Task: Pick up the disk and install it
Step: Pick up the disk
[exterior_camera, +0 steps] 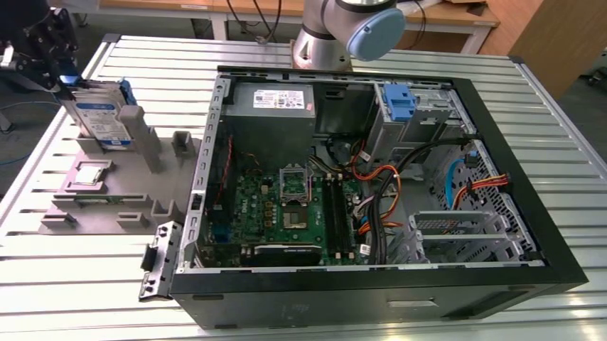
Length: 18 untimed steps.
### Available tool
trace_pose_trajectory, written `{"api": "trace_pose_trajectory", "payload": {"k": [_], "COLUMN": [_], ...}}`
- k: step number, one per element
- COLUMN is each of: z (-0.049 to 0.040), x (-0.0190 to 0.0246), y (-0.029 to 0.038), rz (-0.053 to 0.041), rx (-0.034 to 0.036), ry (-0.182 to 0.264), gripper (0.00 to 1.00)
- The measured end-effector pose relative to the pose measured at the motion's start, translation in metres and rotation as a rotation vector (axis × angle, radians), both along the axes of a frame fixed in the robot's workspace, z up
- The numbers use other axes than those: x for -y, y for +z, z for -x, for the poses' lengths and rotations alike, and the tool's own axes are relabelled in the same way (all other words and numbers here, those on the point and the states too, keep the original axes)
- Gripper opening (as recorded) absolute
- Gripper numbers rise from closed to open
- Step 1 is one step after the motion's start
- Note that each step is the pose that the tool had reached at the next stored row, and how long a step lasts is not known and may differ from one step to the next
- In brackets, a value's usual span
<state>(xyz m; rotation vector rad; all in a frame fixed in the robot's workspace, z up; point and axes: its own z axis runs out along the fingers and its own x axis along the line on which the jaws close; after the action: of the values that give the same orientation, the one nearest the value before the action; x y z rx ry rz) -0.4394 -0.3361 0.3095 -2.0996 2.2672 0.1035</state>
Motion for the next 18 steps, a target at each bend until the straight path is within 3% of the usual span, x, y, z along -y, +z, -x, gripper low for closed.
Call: {"api": "trace_pose_trajectory", "payload": {"k": [4,11,18], "z": [0.0,0.0,0.0], "x": [-0.0038,-0.0042,-0.0047], "y": [-0.001,-0.0018,-0.0062], "rz": [-0.0002,-0.0003,-0.0003], "rx": [0.0004,-0.0001,-0.0121], "ry": [0.0,0.0,0.0], "gripper": [0.45,0.45,0.45]}}
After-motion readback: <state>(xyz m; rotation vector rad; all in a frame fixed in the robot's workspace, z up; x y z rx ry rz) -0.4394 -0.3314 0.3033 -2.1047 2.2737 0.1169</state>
